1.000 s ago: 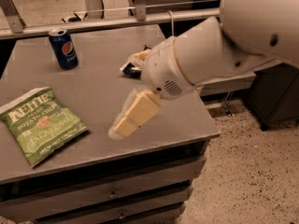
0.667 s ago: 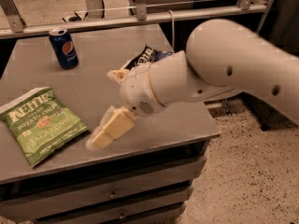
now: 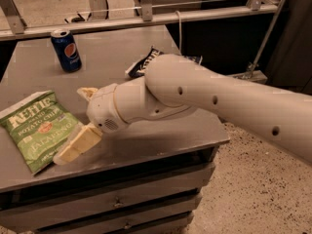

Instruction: Move green jalapeno chip bag near pepsi can

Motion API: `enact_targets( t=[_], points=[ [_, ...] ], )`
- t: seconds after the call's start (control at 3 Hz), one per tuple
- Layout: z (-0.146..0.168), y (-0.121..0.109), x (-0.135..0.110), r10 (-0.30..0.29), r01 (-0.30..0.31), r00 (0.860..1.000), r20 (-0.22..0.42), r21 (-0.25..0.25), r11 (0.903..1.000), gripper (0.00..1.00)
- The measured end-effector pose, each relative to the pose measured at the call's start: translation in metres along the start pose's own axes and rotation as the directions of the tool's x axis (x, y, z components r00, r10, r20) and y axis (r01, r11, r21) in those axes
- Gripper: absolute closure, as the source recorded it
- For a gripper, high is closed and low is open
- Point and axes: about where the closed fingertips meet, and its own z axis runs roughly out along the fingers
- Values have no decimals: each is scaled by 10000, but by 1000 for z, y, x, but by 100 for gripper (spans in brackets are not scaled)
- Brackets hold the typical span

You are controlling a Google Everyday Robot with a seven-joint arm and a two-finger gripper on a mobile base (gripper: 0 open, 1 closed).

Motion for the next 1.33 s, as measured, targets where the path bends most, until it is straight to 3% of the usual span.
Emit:
enact_targets(
  t=[0.67,1.0,1.33],
  points=[
    [44,-3,3,440,-449,9986,-287,-340,9984,0],
    [54,-1,12,790,-807,9961,-404,-425,9958,17],
    [59,0,16,939,-953,9950,-330,-450,9944,41]
  ],
)
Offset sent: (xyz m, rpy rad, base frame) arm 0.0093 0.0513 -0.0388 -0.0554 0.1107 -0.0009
